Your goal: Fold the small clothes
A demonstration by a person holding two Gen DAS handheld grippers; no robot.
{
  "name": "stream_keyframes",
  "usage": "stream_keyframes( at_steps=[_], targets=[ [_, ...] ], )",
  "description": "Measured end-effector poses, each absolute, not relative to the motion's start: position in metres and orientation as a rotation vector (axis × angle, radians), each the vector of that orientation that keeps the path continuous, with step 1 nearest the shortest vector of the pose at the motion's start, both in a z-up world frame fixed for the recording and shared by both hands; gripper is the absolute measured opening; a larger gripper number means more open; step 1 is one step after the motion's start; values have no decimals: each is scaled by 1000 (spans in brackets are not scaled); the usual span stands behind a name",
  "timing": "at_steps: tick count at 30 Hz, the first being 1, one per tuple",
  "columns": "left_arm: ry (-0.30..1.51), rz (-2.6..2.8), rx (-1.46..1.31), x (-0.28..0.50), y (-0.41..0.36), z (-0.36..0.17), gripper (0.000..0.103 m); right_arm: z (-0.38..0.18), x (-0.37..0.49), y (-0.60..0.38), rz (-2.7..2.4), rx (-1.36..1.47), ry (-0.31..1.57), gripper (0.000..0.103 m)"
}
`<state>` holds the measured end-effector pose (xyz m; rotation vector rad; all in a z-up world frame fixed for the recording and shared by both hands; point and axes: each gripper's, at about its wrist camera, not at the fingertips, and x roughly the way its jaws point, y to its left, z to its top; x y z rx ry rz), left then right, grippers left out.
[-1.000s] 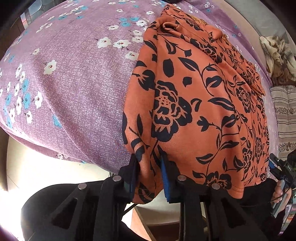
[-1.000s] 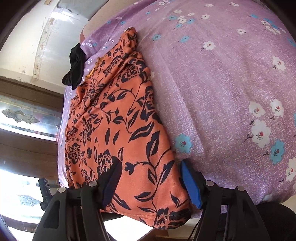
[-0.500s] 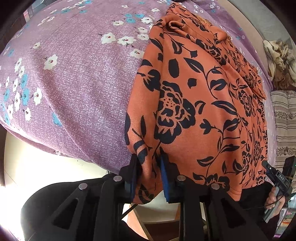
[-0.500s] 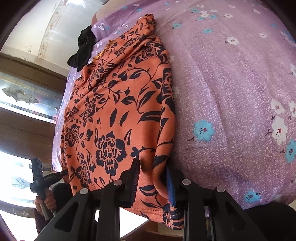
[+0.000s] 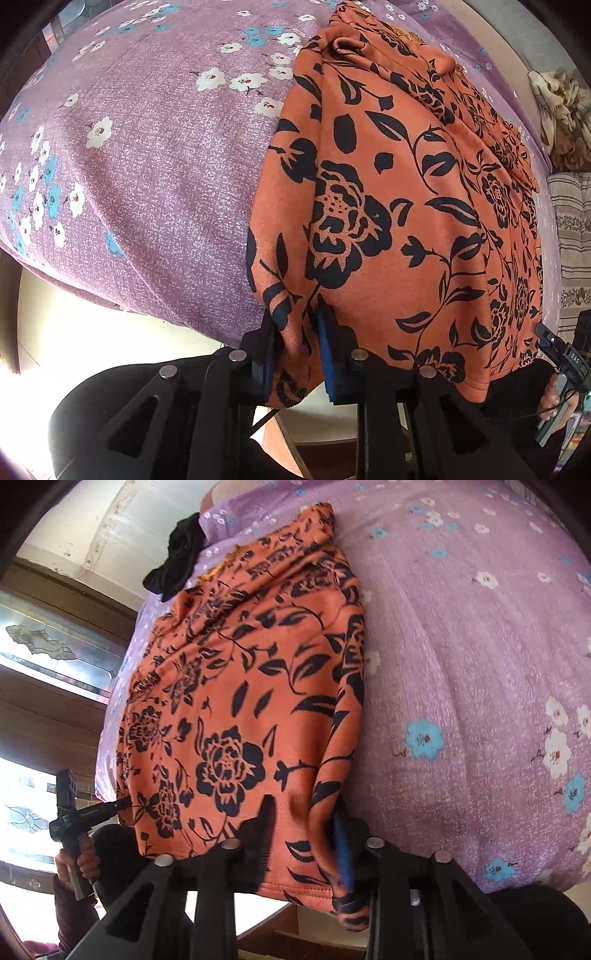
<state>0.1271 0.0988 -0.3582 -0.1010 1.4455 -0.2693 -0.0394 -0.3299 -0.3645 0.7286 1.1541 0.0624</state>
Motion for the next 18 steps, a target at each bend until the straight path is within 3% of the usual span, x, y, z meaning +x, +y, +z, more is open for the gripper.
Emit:
stream_keyframes(
  at_steps=[2,3,4,5,6,9,18],
  targets=[
    [1452,-269,-109,129,98,-358,21,-359,-39,-322,87,688,1128,64],
    [1456,-272,-111,130,98,-358,21,-357,-37,-316,91,635,1132,58],
    [1457,-276,-107,131,98,-358,21,-356,-36,-311,78,583,1141,48],
    [1457,-277,-103,131,98,-358,20,-356,-35,-308,61,541,1152,19],
    [1453,-278,-97,132,98,-357,15,-356,-35,-307,55,523,1154,14],
    [1438,-290,-97,133,94,-345,7,-343,-36,-308,76,522,1107,11],
    [1343,-418,-155,168,91,-271,7,-274,-13,-345,202,731,831,11]
  ],
)
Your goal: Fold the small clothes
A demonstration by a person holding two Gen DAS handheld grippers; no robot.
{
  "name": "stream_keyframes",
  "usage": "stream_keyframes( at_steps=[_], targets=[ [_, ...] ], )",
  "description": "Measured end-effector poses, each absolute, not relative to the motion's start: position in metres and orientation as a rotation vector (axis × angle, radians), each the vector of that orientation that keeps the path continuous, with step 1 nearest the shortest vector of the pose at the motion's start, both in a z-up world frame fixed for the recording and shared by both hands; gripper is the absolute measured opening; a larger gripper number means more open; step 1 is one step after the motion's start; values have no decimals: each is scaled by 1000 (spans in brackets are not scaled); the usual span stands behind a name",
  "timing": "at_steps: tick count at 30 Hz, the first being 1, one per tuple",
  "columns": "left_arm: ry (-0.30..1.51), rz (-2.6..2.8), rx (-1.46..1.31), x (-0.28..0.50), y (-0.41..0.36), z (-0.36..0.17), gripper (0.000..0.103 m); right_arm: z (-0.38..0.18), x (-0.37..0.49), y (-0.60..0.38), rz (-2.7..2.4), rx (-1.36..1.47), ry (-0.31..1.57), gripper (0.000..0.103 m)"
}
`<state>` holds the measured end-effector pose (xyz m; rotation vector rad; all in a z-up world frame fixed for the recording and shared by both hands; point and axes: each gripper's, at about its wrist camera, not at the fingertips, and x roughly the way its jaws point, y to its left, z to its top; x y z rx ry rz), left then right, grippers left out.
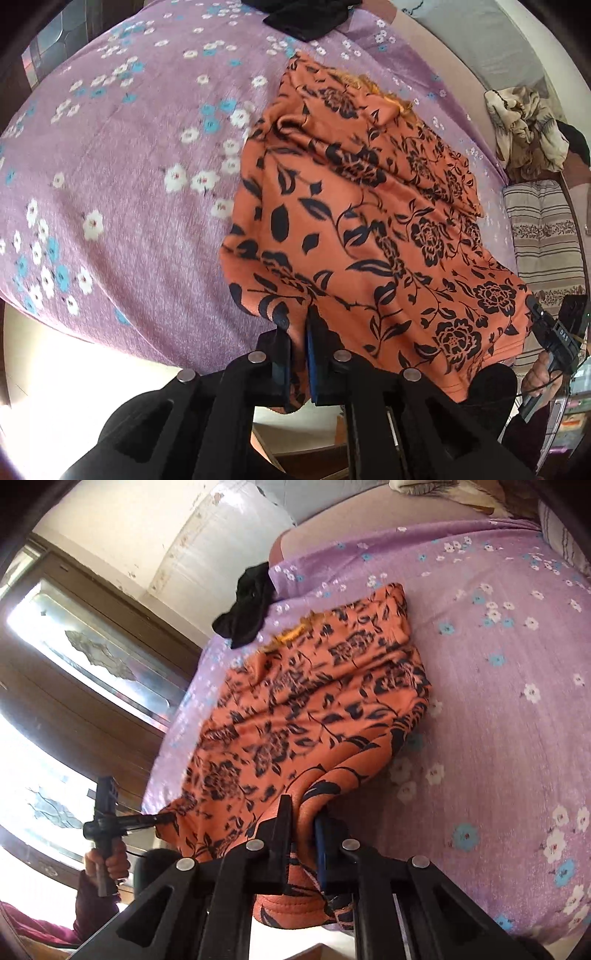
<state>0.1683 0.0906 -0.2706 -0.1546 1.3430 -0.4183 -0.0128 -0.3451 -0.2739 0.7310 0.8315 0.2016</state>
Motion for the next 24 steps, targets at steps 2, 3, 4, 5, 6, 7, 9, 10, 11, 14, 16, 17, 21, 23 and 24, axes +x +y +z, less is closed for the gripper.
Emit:
stream_keyframes(
  at_steps=[2,3,4,5,6,7,9,10,11,14,16,17,21,23,24],
  targets=[
    [1320,-419,-149,179,90,-257,7,-266,1,-353,224,770,783,11],
    [1310,-426,-163,185,92,-252,7,-263,9,-358,231,783,761,11],
    [1301,-432,-179,193,93,-247,7,-261,18,-361,234,791,742,11],
    [1289,-437,-193,200,93,-244,7,-260,26,-364,234,800,730,11],
    [1275,-442,-203,209,92,-239,7,-261,37,-367,233,811,723,11],
    [1262,-446,-208,221,88,-235,7,-262,49,-370,232,823,718,11],
    [1240,-446,-207,247,77,-230,7,-266,74,-380,220,835,712,11],
    [1229,-441,-207,263,71,-230,7,-268,88,-386,212,845,706,11],
    [1218,-434,-204,280,64,-230,7,-270,102,-393,200,860,698,11],
    [1196,-405,-200,334,42,-238,7,-282,145,-418,144,909,673,11],
    [1191,-375,-211,370,29,-251,7,-294,173,-435,100,949,659,11],
    [1192,-359,-225,387,23,-260,7,-302,186,-443,80,968,658,11],
    [1199,-299,-266,433,6,-300,8,-344,218,-471,22,1086,679,20],
    [1191,-281,-323,443,5,-317,10,-359,220,-485,-12,1137,676,46],
    [1192,-270,-359,445,7,-324,11,-360,215,-492,-28,1149,641,65]
  ],
)
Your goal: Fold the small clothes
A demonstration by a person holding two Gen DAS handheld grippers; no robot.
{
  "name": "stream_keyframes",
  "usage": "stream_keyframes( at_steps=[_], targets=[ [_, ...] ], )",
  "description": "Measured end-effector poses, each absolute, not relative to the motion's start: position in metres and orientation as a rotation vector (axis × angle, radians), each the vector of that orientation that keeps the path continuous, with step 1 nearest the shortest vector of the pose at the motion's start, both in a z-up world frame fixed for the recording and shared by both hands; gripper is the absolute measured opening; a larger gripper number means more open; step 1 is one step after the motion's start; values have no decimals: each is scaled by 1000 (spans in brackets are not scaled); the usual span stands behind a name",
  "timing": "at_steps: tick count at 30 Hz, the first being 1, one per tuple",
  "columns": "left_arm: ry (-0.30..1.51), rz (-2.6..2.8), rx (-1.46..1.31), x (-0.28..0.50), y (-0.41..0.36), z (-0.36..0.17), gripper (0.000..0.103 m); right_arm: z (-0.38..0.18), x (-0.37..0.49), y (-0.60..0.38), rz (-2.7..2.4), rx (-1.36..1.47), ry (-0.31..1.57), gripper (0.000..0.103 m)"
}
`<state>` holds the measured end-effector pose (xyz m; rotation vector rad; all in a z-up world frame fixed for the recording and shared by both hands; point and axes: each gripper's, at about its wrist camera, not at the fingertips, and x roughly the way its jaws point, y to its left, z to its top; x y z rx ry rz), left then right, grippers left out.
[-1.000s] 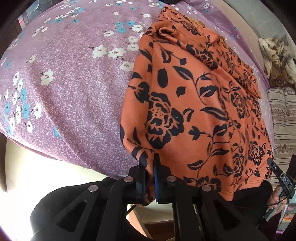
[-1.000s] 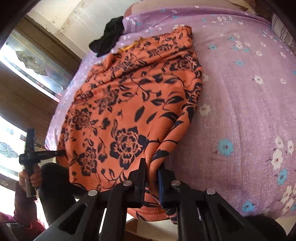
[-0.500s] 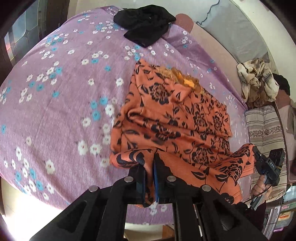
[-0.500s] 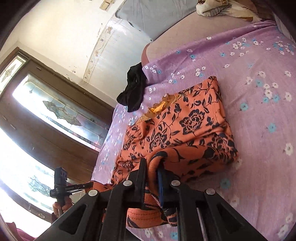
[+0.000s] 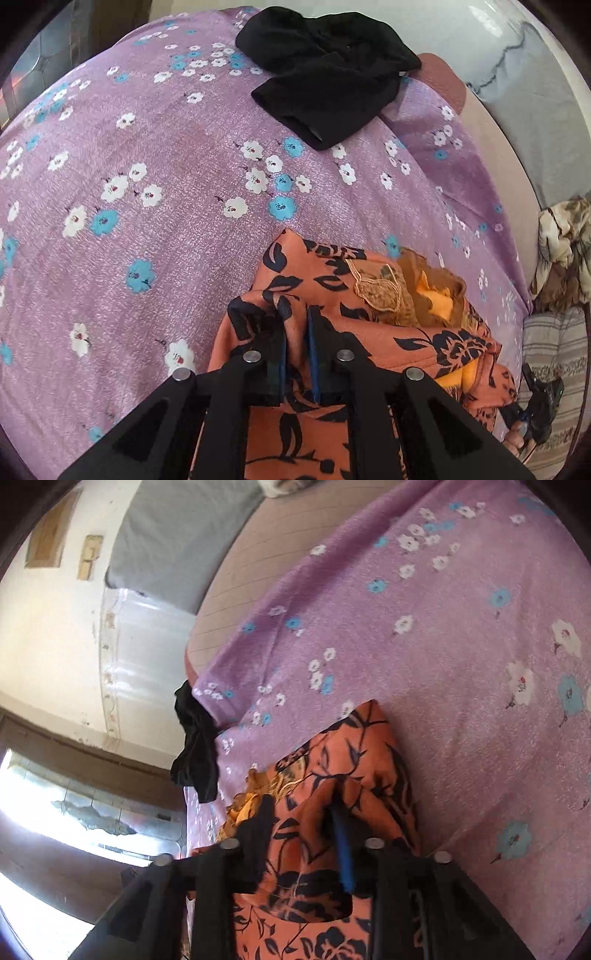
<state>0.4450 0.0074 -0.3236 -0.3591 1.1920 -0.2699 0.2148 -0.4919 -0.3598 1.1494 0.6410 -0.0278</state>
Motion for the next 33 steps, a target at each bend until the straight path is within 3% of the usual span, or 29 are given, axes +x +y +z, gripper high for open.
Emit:
stream_keyframes(
  at_steps=[4,5,7,8,9,11,14,15,18,25,30,33],
  targets=[
    [1060,-277,-570,424,35,-317,12,-333,193,-504,-61,1101,508,68],
    [1004,-256,-624,415,44,-309,19,-323,189,-500,-47,1066,489,68],
    [898,-189,-672,394,57,-286,47,-303,187,-483,5,961,484,68],
    [864,-171,-657,384,58,-274,66,-295,191,-469,44,899,520,68],
    [857,-149,-618,373,56,-263,72,-291,197,-452,83,837,580,66],
    [875,-141,-513,349,41,-253,72,-293,207,-412,158,725,719,61],
    [970,-166,-280,319,-2,-269,73,-313,215,-352,165,517,907,39],
    [1000,-180,-192,309,-18,-280,72,-321,217,-335,149,449,955,37],
    [1075,-195,-20,304,-46,-311,72,-343,225,-310,92,349,1023,36],
    [1030,-121,38,348,-41,-319,73,-350,301,-342,-40,403,970,34],
    [1029,-134,-85,378,-23,-322,73,-332,343,-356,-127,466,863,35],
    [925,-127,-201,375,-1,-299,73,-315,331,-333,-70,454,805,38]
  ],
)
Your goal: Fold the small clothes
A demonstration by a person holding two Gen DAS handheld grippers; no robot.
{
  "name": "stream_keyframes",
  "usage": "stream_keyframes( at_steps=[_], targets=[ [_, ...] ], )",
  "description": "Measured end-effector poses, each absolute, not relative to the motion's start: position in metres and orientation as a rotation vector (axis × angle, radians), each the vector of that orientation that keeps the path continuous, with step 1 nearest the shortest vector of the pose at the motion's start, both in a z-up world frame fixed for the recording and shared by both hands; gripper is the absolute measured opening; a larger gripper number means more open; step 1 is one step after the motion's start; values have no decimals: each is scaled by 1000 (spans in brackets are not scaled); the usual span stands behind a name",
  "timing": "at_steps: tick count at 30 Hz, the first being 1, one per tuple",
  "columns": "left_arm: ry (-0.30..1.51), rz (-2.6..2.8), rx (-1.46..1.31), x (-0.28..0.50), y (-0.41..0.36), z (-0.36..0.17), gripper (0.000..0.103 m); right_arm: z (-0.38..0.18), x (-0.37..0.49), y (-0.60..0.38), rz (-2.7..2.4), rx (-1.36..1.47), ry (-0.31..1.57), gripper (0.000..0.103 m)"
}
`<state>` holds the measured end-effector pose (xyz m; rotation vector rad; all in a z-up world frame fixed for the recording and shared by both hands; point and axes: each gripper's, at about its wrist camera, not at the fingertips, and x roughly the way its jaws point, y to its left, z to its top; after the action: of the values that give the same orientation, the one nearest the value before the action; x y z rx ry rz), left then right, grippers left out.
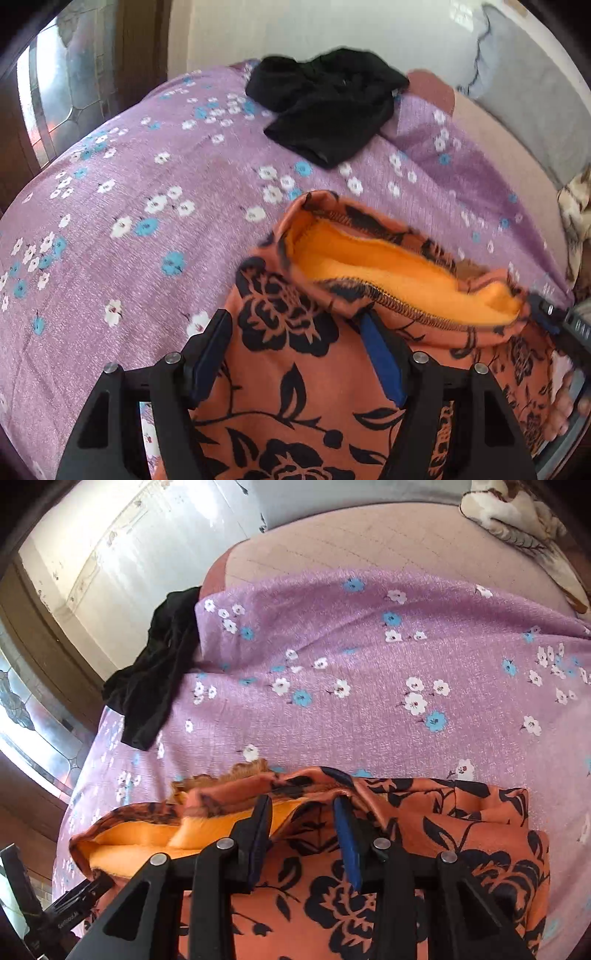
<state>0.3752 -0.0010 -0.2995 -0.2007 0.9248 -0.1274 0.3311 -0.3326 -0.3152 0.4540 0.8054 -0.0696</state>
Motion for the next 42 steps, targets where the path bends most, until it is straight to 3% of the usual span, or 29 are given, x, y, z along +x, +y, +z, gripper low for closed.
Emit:
stream_keyframes(
  at_steps=[6,11,17,21,30,32,34,39,42],
  targets=[
    [805,-25,-364,364,48,-268,73,-317,309,-235,212,332,910,38],
    [927,29,-397,374,69,-289,73,-344,343,-171,219,209,1015,38],
    [1006,-5,-357,382,63,-301,73,-356,439,-190,51,288,1022,37],
    [1026,-16,-320,386,56,-304,73,-342,452,-214,-25,396,950,37],
    [1141,19,-87,389,16,-332,74,-305,327,-281,-52,390,873,37],
    [1150,55,-76,390,16,-337,82,-302,290,-305,-91,404,874,37],
    [1145,94,-72,390,18,-338,91,-307,259,-329,-122,445,891,37],
    [1140,111,-102,386,25,-332,91,-354,214,-377,-236,562,1026,37],
    [1094,123,-100,371,33,-318,91,-354,188,-387,-206,660,973,37]
  ],
)
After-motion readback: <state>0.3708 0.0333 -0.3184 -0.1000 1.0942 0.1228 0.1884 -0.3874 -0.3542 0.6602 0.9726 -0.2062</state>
